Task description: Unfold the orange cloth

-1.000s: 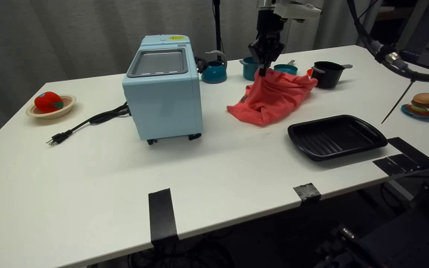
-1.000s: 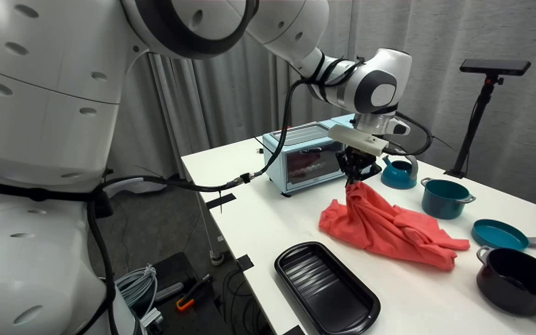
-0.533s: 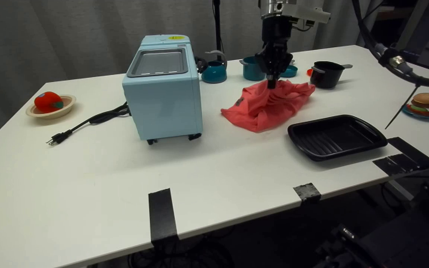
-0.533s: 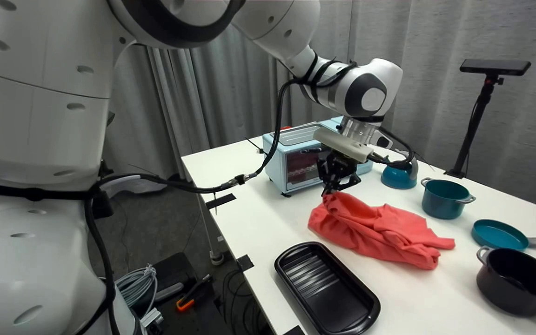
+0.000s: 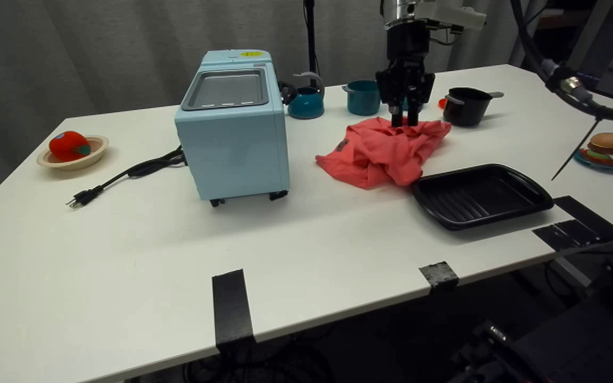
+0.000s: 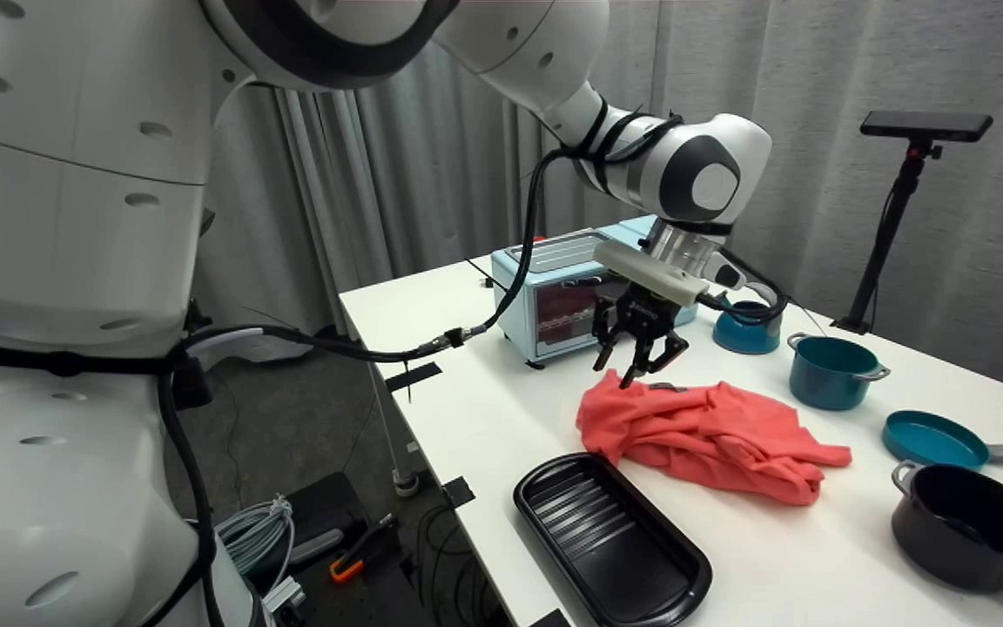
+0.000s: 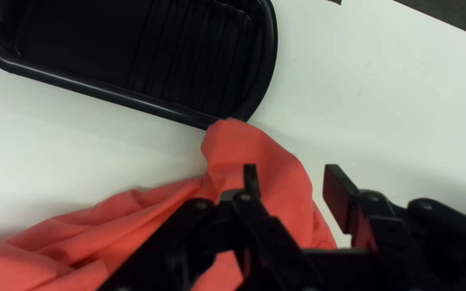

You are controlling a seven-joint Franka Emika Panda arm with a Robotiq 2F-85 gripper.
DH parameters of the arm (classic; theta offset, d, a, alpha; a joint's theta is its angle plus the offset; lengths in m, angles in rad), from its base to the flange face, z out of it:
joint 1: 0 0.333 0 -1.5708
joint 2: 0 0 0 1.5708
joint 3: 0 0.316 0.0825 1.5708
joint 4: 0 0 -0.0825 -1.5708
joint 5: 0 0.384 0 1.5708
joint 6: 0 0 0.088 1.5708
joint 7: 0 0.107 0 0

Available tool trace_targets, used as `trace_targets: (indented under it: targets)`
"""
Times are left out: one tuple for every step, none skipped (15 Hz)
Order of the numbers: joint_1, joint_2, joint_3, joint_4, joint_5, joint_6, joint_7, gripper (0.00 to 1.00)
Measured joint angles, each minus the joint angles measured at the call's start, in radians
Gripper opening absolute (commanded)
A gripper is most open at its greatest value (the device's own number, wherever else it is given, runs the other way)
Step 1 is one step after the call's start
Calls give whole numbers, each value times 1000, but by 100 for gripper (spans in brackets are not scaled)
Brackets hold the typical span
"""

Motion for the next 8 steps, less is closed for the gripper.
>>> trace_targets:
  targets:
    - [0, 0, -6, 3, 0, -2, 2, 85]
    - [0, 0, -11, 7, -1, 1, 3, 94]
    - [0, 1, -16, 9, -2, 12, 3, 99]
    - [0, 2, -19, 10, -4, 39, 3, 100]
    - [0, 5, -21, 9, -4, 77, 6, 100]
    - [0, 12, -22, 8, -4, 123, 13, 100]
    - [0, 21, -23, 7, -4, 171, 23, 100]
    - [0, 34, -23, 7, -5, 219, 35, 100]
